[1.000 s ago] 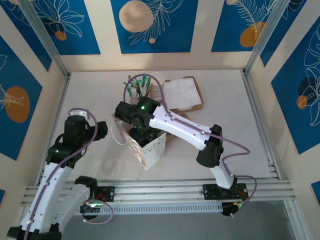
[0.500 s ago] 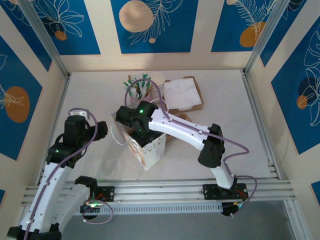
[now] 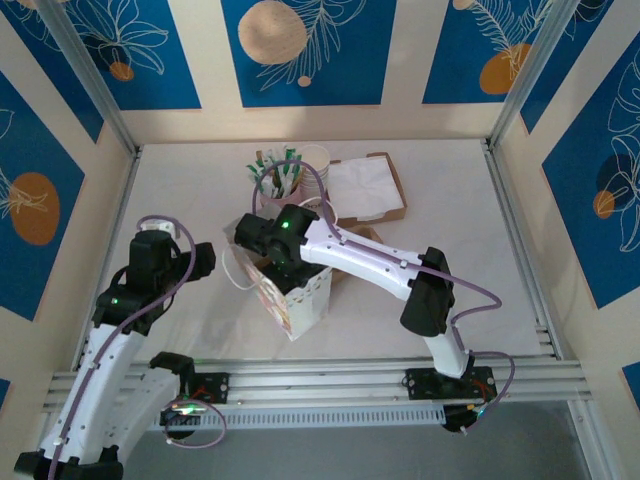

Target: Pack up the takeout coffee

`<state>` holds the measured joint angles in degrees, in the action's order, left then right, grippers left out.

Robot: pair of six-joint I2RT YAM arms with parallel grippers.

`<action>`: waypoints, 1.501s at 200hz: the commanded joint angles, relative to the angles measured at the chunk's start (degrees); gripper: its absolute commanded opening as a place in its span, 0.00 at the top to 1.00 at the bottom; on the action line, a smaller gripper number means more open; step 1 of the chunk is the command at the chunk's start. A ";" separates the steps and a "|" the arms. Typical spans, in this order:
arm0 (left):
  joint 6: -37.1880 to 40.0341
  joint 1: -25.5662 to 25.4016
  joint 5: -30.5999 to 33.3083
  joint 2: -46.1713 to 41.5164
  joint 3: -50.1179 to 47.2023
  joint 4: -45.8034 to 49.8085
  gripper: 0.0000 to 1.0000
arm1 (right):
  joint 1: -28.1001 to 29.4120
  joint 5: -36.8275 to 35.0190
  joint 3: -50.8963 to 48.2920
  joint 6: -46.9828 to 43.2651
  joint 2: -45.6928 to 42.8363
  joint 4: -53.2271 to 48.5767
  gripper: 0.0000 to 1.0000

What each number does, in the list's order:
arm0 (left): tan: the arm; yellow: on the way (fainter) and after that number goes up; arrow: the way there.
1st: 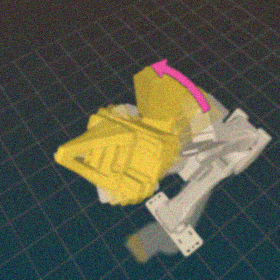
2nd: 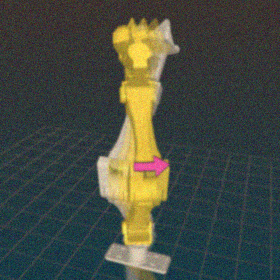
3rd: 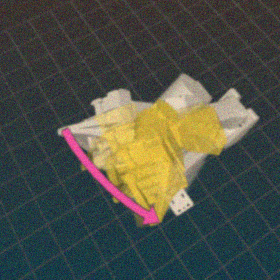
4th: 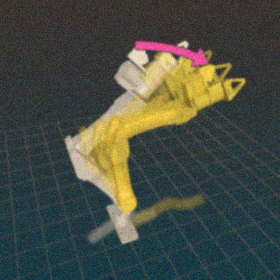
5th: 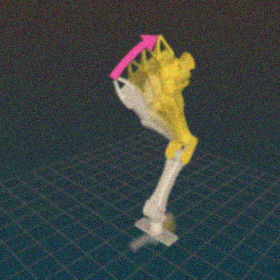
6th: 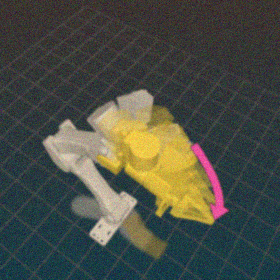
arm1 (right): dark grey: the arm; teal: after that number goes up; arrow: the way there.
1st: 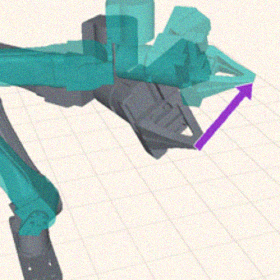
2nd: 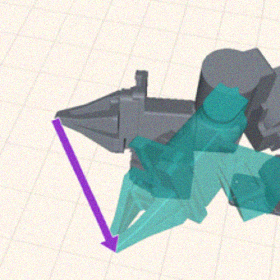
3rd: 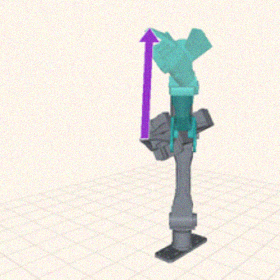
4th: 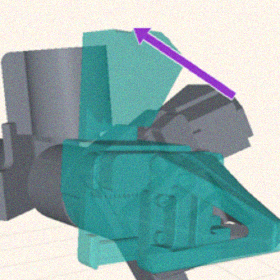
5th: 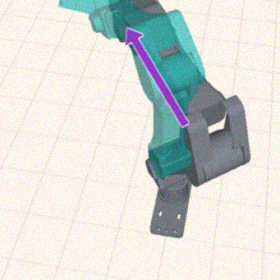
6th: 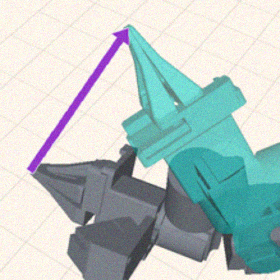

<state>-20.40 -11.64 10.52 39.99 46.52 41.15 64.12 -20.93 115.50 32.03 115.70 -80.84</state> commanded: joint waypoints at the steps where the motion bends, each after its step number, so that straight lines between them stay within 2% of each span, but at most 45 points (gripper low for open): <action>1: 0.54 0.92 -1.01 -0.02 -0.41 -0.42 0.08 | -0.21 1.90 -1.80 1.37 -2.12 0.55 0.46; 105: 0.54 0.89 -0.86 0.18 -0.47 -0.40 0.08 | -0.68 3.52 -6.77 0.42 -2.42 4.58 0.47; 151: 0.54 0.92 -0.86 0.27 -0.45 -0.39 0.08 | -0.67 2.77 -5.06 -0.29 -5.65 5.58 0.47; 189: 0.52 0.92 -0.77 0.27 -0.47 -0.41 0.08 | -1.00 1.65 -8.07 -0.31 -7.67 8.50 0.47; 300: 0.58 0.91 -0.77 0.53 -0.47 -0.41 0.08 | -0.94 3.08 -12.82 -0.14 -4.46 11.40 0.47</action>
<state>-20.43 -11.62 10.52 40.69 46.52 41.15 62.98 -18.59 104.86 31.77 108.66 -70.02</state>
